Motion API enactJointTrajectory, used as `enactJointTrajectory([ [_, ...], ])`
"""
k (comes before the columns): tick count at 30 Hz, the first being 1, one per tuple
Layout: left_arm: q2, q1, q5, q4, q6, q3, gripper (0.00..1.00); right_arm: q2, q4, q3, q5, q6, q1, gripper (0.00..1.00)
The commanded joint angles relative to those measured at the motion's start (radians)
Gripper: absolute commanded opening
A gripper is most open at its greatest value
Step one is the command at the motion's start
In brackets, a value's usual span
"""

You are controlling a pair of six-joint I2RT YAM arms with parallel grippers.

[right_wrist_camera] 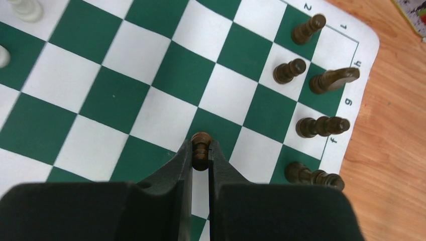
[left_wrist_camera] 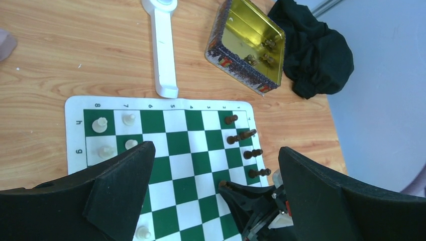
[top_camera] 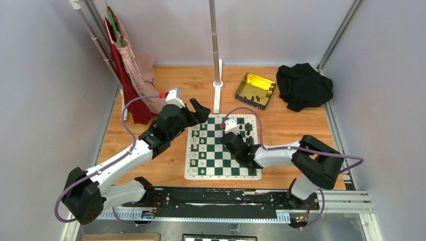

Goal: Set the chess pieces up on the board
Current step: Place the chess piece on the chessboard.

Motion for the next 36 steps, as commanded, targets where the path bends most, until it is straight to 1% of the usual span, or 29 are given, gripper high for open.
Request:
enactJointTrajectory([
  [1, -0.002, -0.01, -0.024, 0.033, 0.019, -0.007, 1.0, 0.039, 0.116, -0.041, 0.067, 0.05, 0.01, 0.0],
  [5, -0.002, -0.014, -0.026, 0.033, 0.022, -0.009, 1.0, 0.063, 0.146, -0.055, 0.073, 0.055, 0.01, 0.01],
  [9, 0.002, -0.018, -0.028, 0.036, 0.02, -0.011, 1.0, 0.078, 0.138, -0.052, 0.07, 0.059, 0.01, 0.06],
  [10, 0.002, -0.019, -0.029, 0.038, 0.019, -0.011, 1.0, 0.078, 0.136, -0.052, 0.068, 0.058, 0.01, 0.09],
  [13, 0.006, -0.024, -0.031, 0.042, 0.02, -0.009, 1.0, 0.07, 0.132, -0.051, 0.064, 0.052, 0.009, 0.24],
  [14, 0.006, -0.026, -0.031, 0.043, 0.02, -0.006, 1.0, 0.063, 0.128, -0.05, 0.064, 0.046, 0.01, 0.28],
  [16, 0.014, -0.029, -0.032, 0.043, 0.02, -0.002, 1.0, 0.052, 0.116, -0.044, 0.062, 0.039, 0.01, 0.32],
  [18, 0.018, -0.033, -0.033, 0.043, 0.02, 0.002, 1.0, 0.032, 0.099, -0.037, 0.06, 0.031, 0.01, 0.35],
  [26, 0.04, -0.052, -0.047, 0.045, 0.023, 0.02, 1.0, -0.033, 0.042, -0.006, 0.049, 0.007, 0.01, 0.36],
  [36, 0.076, -0.057, -0.048, 0.058, 0.031, 0.049, 1.0, -0.065, -0.041, 0.066, 0.013, -0.024, -0.009, 0.36],
])
